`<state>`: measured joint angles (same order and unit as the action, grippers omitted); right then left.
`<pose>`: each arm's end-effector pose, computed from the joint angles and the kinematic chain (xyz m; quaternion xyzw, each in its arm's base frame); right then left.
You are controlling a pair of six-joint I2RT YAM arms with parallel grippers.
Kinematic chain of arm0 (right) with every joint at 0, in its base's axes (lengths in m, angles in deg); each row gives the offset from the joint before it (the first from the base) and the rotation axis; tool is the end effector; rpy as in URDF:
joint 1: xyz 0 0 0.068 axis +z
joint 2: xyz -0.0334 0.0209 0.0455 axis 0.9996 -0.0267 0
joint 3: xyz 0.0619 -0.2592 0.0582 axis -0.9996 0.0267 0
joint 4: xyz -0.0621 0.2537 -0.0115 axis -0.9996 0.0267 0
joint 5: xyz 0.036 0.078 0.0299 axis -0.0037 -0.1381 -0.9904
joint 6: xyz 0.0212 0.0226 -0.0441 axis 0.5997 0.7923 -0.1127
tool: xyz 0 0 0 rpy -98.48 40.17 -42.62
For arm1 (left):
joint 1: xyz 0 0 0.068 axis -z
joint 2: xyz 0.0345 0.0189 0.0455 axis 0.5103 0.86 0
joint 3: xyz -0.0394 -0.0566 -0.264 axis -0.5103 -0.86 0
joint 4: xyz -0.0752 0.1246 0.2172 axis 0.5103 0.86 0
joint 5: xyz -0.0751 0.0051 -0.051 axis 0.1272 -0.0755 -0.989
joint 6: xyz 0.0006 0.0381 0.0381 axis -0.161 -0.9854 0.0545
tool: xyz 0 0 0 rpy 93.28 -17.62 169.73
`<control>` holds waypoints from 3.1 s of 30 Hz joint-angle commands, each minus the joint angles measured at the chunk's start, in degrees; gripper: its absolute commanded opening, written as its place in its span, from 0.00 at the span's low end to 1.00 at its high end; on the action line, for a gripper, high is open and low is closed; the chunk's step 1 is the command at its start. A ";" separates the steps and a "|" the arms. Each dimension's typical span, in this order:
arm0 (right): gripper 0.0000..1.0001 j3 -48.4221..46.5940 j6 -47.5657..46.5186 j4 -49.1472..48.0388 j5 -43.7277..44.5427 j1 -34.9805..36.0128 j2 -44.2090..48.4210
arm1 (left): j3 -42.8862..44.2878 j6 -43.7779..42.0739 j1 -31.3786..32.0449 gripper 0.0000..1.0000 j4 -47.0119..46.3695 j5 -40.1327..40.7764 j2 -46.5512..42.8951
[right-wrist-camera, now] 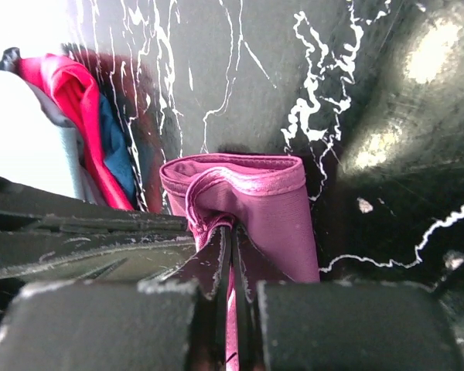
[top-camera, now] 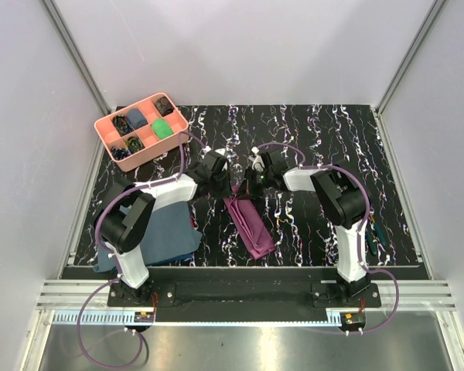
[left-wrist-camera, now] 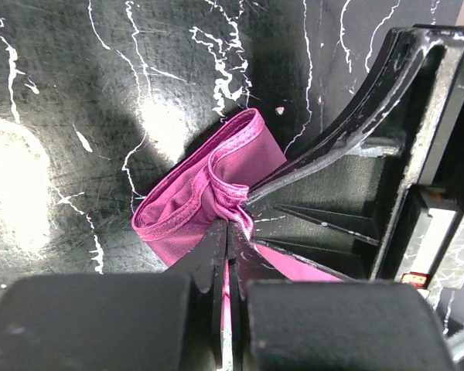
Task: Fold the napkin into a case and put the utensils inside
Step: Stuff the smaller-rectangle-folded napkin at the center of the board.
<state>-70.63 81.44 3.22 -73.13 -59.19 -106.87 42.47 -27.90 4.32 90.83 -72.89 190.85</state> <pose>0.3522 0.2226 0.1096 -0.0617 0.8872 0.4400 0.1246 0.2990 -0.2129 0.1694 0.0007 0.9411 -0.2265 0.2509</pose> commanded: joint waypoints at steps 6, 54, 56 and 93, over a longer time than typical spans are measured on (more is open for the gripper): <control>0.25 -1.81 -8.84 12.67 0.45 0.26 6.41 | -0.24 0.91 -0.29 0.00 -5.79 -3.04 -3.58; 0.06 -3.31 -5.18 0.49 -6.58 -0.37 -0.08 | -4.89 7.57 -0.90 0.00 -16.14 -6.99 -4.29; 0.06 -5.24 -4.89 -0.68 -6.24 1.21 -3.24 | -6.48 8.90 -0.99 0.00 -18.61 -8.84 -3.93; 0.41 -8.23 -7.62 10.40 -5.18 -3.35 2.37 | -10.00 7.68 -4.07 0.00 -14.93 -4.80 -7.80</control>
<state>-74.54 75.65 13.10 -78.45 -62.50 -104.55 32.53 -19.36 0.10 77.89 -77.04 185.60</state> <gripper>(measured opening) 0.415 0.004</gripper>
